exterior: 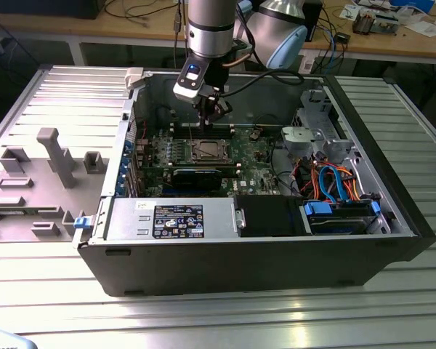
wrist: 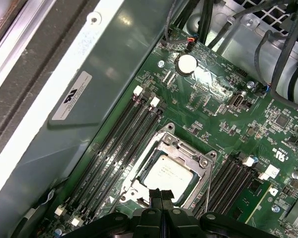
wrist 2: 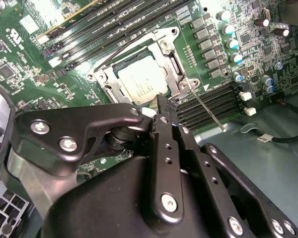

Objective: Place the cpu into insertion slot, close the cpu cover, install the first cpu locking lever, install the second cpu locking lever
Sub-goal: 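Install the first cpu locking lever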

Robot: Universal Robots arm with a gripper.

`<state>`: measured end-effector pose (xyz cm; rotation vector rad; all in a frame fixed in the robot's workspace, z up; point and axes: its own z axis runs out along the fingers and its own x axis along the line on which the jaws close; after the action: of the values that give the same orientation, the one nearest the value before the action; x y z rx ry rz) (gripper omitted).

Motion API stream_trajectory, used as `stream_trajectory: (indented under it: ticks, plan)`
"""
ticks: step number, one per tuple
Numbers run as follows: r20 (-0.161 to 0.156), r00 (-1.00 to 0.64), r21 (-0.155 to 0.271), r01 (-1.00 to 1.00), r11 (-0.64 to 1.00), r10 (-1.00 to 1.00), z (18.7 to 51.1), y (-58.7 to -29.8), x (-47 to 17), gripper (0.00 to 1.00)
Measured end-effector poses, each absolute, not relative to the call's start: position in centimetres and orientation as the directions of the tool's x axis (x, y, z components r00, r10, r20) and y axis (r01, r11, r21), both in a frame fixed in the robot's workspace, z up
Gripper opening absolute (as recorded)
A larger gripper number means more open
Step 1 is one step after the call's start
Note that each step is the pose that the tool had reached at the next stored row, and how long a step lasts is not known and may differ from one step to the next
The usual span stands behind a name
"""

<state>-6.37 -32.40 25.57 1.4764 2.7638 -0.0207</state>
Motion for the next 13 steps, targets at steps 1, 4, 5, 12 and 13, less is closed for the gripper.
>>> stream_trajectory:
  ticks: [1,4,5,12,13]
  plan:
    - [-0.013,-0.556,-0.008,0.831,0.556,0.831,25.57,-32.40,-6.37,0.11]
    - [-0.013,-0.557,-0.008,0.830,0.557,0.830,25.57,-32.40,-6.37,0.11]
    - [-0.013,-0.558,-0.008,0.830,0.558,0.830,25.57,-32.40,-6.37,0.11]
    - [-0.013,-0.562,-0.008,0.827,0.562,0.827,25.57,-32.40,-6.37,0.11]
    - [-0.013,-0.563,-0.008,0.827,0.563,0.827,25.57,-32.40,-6.37,0.11]
